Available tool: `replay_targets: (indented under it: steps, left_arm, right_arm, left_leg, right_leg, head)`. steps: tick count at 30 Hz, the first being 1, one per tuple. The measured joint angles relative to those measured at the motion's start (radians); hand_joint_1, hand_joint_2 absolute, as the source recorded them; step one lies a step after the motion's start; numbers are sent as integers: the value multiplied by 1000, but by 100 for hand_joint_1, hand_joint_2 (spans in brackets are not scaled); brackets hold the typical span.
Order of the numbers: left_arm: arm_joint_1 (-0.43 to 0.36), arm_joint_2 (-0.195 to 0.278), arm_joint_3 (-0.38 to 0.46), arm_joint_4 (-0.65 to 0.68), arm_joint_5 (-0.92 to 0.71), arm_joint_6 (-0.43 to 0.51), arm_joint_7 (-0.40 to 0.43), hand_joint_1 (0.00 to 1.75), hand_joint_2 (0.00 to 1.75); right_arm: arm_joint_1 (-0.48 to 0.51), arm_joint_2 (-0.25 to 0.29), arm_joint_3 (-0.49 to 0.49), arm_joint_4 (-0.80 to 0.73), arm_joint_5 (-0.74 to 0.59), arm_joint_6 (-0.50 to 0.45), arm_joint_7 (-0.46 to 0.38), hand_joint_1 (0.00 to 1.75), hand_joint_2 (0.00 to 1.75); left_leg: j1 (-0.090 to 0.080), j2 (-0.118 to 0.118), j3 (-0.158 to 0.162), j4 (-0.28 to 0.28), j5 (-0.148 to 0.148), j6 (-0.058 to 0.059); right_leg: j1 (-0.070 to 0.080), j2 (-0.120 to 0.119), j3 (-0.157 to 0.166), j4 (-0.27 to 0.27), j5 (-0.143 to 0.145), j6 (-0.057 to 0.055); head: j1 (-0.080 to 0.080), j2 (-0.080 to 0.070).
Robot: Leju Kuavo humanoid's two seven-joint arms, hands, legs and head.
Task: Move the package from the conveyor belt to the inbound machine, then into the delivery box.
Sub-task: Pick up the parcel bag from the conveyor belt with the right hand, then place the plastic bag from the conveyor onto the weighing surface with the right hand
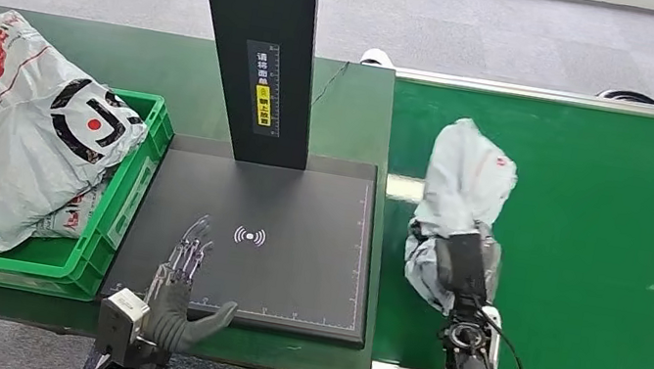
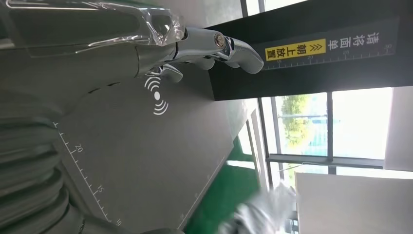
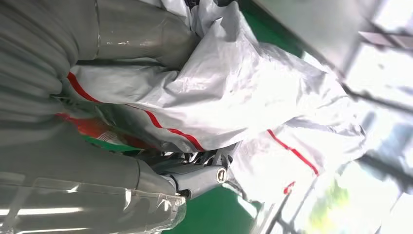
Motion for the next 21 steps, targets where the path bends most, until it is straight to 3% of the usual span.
replay_targets:
  steps: [4, 12, 18, 21]
  left_arm:
    - [0, -4, -3, 0, 0, 18, 0, 0, 175]
    - [1, -13, -4, 0, 1, 28, 0, 0, 175]
    - [1, -15, -3, 0, 1, 31, 0, 0, 175]
    - [-1, -14, -2, 1, 1, 32, -4, 0, 175]
  right_arm:
    - [50, 22, -60, -172, -183, -5, -62, 175, 175]
    - [133, 75, -68, -452, -332, -24, -111, 175, 175]
    - [163, 105, -5, -562, -352, 77, -101, 175, 175]
    - [166, 108, 40, -570, -337, 181, -81, 175, 175]
  left_leg:
    - [0, 1, -1, 0, 0, 0]
    - [0, 1, -2, 0, 0, 0]
    - [0, 1, -2, 0, 0, 0]
    - [0, 2, -2, 0, 0, 0]
  right_leg:
    - [0, 0, -1, 0, 0, 0]
    - [0, 0, -2, 0, 0, 0]
    - [0, 0, -2, 0, 0, 0]
    - [0, 1, -3, 0, 0, 0]
  head:
    - [0, 0]
    - [0, 0]
    - [0, 0]
    - [0, 0]
